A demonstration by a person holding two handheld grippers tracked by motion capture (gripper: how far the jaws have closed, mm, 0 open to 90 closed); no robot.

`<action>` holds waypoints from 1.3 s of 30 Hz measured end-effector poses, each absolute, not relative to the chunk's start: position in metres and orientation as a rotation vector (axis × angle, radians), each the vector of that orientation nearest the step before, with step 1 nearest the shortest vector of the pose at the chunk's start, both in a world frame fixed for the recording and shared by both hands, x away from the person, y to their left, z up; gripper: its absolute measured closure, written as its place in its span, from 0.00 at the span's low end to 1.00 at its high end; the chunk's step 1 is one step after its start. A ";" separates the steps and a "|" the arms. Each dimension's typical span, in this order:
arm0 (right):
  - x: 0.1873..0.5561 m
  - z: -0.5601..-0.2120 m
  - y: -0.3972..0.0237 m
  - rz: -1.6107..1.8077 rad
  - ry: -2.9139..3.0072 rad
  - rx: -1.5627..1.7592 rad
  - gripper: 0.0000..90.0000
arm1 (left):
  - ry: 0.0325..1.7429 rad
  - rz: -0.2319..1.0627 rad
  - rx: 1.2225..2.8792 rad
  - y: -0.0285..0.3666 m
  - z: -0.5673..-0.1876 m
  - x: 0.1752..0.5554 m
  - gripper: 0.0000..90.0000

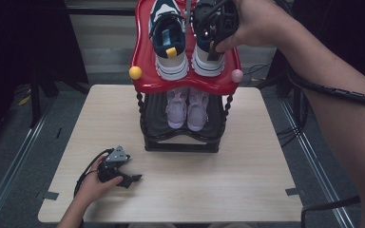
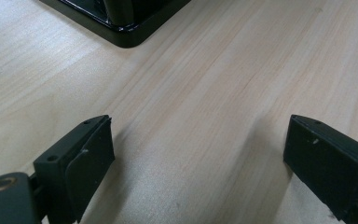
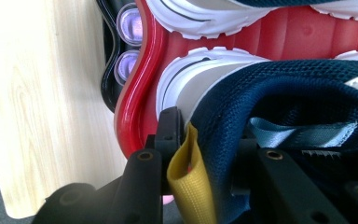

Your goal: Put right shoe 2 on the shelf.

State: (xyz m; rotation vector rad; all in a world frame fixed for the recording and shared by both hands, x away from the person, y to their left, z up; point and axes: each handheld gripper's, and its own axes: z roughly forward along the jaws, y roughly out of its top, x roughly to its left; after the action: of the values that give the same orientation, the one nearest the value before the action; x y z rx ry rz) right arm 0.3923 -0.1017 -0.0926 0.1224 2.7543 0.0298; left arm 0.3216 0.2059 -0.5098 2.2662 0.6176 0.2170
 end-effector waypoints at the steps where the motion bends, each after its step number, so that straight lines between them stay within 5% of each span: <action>1: 0.393 -0.093 -0.101 0.021 2.756 0.114 0.79 | 0.617 0.217 2.266 0.206 -0.510 0.322 0.09; 33: 0.391 -0.103 -0.097 0.022 2.763 0.027 0.79 | 0.616 0.214 2.267 0.206 -0.510 0.322 0.09; 39: 0.393 -0.103 -0.103 0.068 2.739 0.069 0.68 | 0.617 0.214 2.267 0.206 -0.510 0.322 0.08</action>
State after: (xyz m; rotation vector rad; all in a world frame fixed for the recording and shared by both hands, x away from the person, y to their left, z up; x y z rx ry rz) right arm 0.3927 -0.1026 -0.1032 0.0693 2.7392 0.0675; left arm 0.3215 0.2057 -0.5099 2.2666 0.6169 0.2138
